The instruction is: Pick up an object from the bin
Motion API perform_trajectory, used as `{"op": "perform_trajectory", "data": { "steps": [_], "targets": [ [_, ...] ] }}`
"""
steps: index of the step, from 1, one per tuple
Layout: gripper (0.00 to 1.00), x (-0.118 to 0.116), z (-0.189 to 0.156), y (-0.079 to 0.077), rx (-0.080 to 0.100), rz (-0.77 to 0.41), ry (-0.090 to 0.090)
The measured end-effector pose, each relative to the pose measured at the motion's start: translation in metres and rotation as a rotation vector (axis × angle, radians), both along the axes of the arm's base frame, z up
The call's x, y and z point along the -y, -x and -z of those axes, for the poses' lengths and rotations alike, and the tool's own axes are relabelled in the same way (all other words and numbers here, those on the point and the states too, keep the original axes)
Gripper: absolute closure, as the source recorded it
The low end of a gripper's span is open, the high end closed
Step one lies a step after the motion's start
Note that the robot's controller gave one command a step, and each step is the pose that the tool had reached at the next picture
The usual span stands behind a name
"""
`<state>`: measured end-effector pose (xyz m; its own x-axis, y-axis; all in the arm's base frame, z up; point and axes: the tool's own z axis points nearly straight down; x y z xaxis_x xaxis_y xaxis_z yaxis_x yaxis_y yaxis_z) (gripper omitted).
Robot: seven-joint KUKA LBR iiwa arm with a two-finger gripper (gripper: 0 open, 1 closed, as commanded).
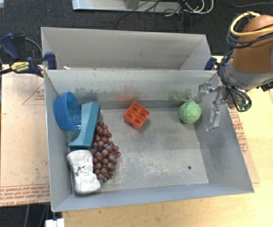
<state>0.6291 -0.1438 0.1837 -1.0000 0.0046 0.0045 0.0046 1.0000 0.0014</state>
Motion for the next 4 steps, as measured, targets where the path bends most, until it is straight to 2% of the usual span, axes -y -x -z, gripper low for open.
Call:
{"op": "perform_trajectory", "data": {
  "steps": [1, 2, 3, 4],
  "targets": [
    [0.00, -0.001, -0.005, -0.002, 0.007, -0.004, 0.001],
    [0.00, 0.002, 0.096, -0.029, 0.057, 0.108, 0.001],
    [0.00, 0.002, 0.096, -0.028, 0.052, 0.105, 0.004],
    [0.00, 0.008, 0.079, -0.028, 0.049, 0.076, 0.005]
  ]
}}
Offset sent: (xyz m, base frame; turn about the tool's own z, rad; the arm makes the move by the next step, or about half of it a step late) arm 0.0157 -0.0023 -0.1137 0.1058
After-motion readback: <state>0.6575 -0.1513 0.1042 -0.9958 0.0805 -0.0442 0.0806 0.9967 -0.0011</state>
